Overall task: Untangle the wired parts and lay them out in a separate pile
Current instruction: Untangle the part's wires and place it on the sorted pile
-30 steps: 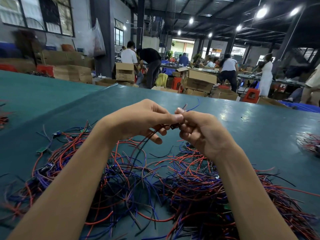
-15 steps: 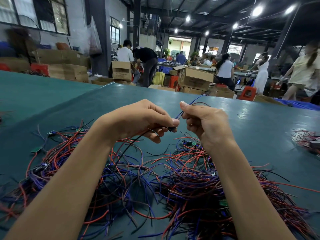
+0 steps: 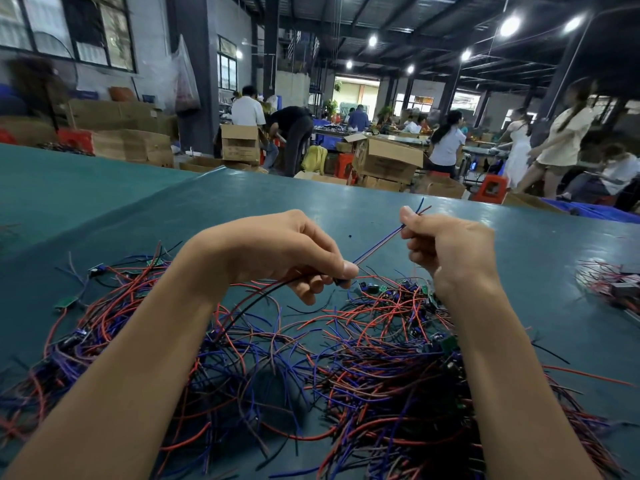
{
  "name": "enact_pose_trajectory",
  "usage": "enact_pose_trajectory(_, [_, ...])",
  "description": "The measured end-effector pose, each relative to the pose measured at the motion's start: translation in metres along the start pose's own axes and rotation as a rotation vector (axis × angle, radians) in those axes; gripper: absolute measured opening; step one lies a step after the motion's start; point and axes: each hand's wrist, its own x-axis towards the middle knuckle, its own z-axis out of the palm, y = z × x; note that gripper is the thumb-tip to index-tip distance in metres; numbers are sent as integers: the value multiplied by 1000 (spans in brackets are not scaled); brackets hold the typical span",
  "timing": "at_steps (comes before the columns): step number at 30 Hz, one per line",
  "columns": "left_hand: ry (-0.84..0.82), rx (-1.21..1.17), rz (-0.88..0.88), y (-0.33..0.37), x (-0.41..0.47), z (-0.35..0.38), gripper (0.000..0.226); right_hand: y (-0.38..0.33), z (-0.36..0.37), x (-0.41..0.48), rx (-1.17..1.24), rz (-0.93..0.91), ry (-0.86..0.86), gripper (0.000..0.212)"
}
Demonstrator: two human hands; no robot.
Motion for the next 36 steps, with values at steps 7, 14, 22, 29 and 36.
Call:
enact_pose_trajectory(7, [-7, -18, -24, 0, -1, -1, 28, 2, -5, 2, -76, -116, 50, 16])
enact_pose_trajectory(14, [67, -148, 44, -1, 0, -6, 33, 2, 0, 2, -223, -334, 138, 19])
enact_pose_trajectory(22, [388, -345, 43, -4, 4, -15, 30, -21, 15, -17, -261, -150, -125, 34])
enact_pose_trajectory(29, [411, -297, 68, -4, 6, -11, 24, -16, 55, -54, -362, -16, -613, 37])
enact_pose_trajectory(36, [429, -412, 120, -5, 11, -8, 24, 0, 74, -60, -177, -17, -503, 20])
